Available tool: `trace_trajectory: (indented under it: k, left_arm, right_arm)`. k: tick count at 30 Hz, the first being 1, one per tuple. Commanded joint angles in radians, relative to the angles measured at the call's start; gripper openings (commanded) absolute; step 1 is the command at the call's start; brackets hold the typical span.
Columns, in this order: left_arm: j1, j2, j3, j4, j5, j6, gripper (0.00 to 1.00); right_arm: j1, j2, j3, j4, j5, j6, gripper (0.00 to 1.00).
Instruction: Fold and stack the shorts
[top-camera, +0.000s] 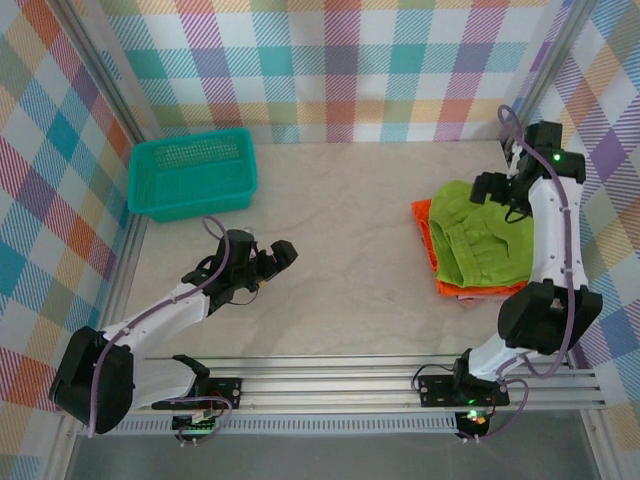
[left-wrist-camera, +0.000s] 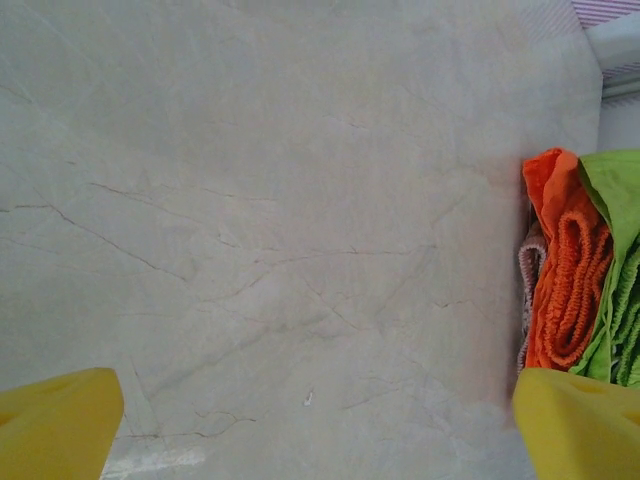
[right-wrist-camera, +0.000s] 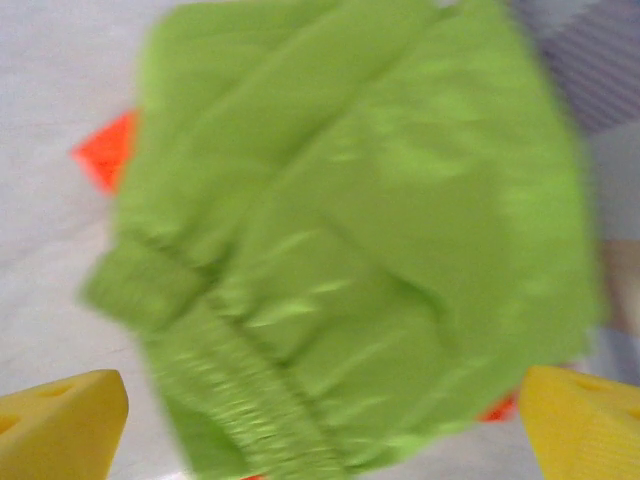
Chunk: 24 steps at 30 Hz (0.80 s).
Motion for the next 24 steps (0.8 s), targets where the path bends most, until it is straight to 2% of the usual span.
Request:
trace_trajectory:
  k: [1,5,10,18,24]
  left_arm:
    - [0.01,-0.022,0.029,-0.038,-0.019,0.021,1.0]
    - [0.011,-0.043,0.027,-0.053,-0.032,0.019,1.0]
    - [0.012,-0.061,0.018,-0.066,-0.042,0.016,1.0]
    - [0.012,-0.085,0.005,-0.085,-0.057,0.012,1.0]
    - [0.012,-0.105,0.005,-0.105,-0.067,0.016,1.0]
  right_arm:
    - [0.01,-0.038,-0.119,0.228,-0.416,0.116,0.99]
    - [0.015,-0.073,-0.281,0.471,-0.625,0.253,0.99]
    - [0.019,-0.025,-0.424,0.675,-0.778,0.402,0.99]
    - [0.017,0.115,-0.596,0.782,-0.732,0.425,0.99]
    - [0.017,0.169,-0.618,0.8,-0.732,0.429,1.0]
